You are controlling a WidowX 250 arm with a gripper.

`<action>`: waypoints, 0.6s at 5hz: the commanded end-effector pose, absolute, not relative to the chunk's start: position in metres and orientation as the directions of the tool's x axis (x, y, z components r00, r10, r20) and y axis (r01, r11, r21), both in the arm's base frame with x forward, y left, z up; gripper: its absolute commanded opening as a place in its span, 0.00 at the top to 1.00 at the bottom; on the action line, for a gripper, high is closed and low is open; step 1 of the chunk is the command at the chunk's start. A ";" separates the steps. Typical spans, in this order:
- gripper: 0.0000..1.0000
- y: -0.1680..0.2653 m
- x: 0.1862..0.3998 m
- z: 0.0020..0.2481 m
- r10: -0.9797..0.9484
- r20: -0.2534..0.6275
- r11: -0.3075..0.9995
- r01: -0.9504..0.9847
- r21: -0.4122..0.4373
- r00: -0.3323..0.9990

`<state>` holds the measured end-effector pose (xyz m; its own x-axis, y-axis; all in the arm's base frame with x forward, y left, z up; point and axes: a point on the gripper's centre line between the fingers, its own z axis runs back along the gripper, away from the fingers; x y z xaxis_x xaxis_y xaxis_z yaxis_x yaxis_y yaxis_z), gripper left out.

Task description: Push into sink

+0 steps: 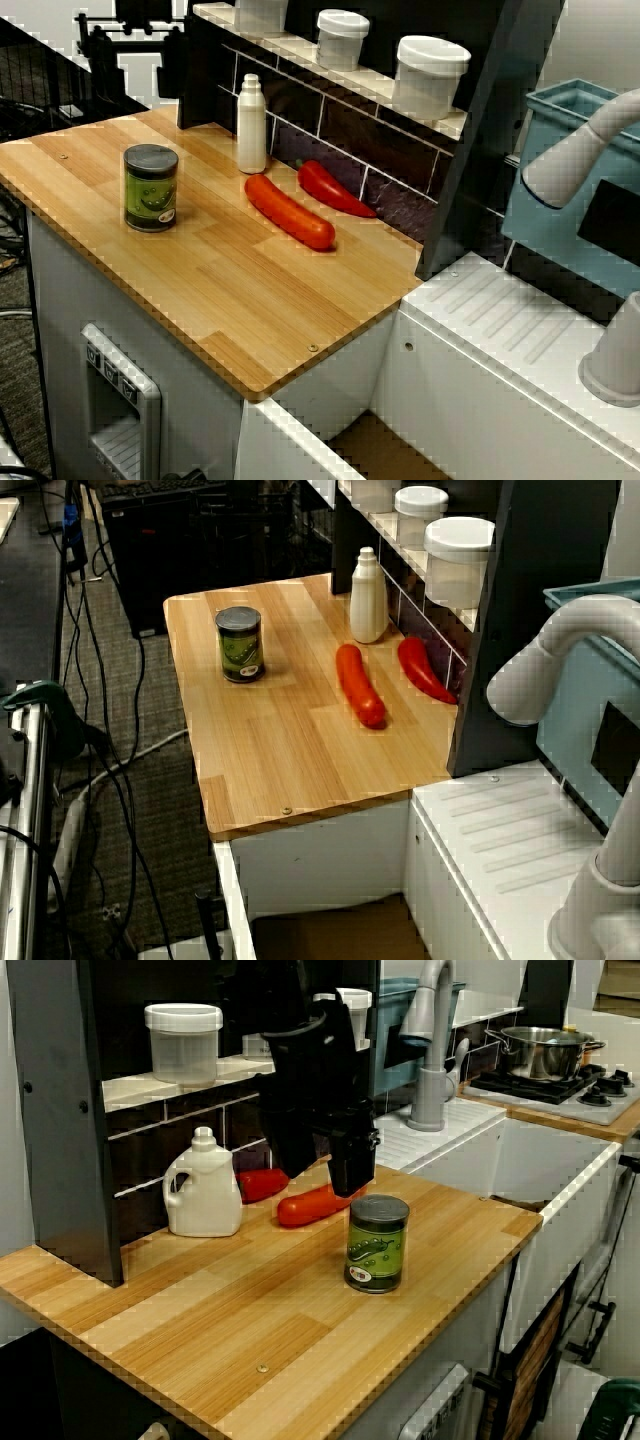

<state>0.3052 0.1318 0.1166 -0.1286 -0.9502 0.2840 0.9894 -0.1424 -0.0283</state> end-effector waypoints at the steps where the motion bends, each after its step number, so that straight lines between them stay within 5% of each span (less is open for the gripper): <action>1: 0.00 0.151 0.303 0.114 -0.968 0.229 -0.109 0.994 -0.005 -0.105; 3: 0.00 0.131 0.292 0.094 -0.973 0.172 -0.153 0.988 0.002 -0.151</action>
<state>0.2891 0.1256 0.0715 -0.1337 -0.9669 0.2173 0.9871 -0.1494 -0.0574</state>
